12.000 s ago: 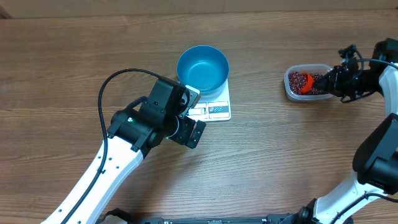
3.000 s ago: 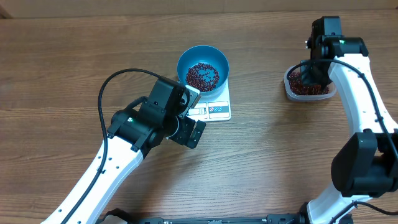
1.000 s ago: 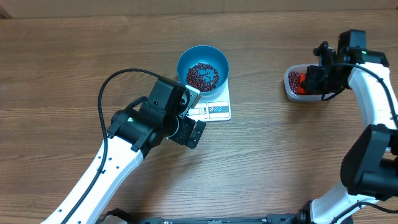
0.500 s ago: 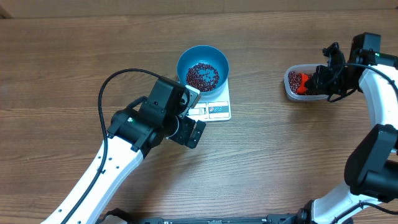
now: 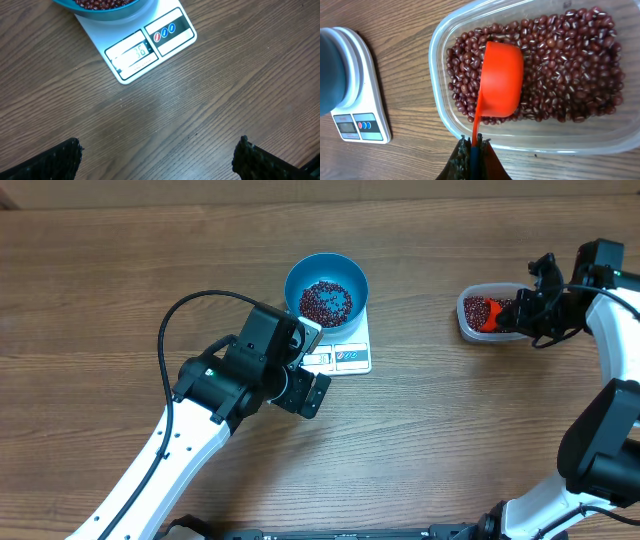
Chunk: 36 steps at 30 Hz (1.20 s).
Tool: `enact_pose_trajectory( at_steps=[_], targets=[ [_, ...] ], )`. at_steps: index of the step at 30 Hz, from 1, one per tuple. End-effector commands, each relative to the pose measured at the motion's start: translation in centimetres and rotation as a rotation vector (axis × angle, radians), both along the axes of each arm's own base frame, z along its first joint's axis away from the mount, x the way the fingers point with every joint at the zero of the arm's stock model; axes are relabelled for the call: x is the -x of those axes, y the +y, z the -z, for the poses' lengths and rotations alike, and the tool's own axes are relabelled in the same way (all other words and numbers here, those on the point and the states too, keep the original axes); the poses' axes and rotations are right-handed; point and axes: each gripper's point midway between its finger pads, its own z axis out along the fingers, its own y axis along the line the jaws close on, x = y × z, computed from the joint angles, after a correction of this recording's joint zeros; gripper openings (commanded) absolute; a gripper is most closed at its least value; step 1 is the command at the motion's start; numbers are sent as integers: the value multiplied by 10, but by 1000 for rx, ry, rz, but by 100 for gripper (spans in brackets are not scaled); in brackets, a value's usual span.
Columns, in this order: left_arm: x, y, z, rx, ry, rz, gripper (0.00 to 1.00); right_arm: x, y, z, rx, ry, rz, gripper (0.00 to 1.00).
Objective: Scoop item into bowl and weigh 150g on scale
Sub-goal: 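Scoop beans again from the tub with the right gripper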
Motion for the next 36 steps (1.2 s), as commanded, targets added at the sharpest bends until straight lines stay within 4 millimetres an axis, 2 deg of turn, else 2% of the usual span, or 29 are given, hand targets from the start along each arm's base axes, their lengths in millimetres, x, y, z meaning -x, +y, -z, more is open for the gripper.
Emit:
enact_pose_trajectory(
  at_steps=[1,7,13,29,36],
  targets=[
    [2,-4,-2,16,1,14,99,4,10,9,-62,-2,-17,4],
    [2,-4,-2,16,1,14,100,6,14,11,-85,0,-18,4],
    [2,-4,-2,16,1,14,99,3,19,2,-170,-35,-16,3],
    [2,-4,-2,16,1,14,100,5,-8,-6,-244,-67,68,3],
    [2,-4,-2,16,1,14,100,5,-10,-8,-257,-73,76,4]
  ],
)
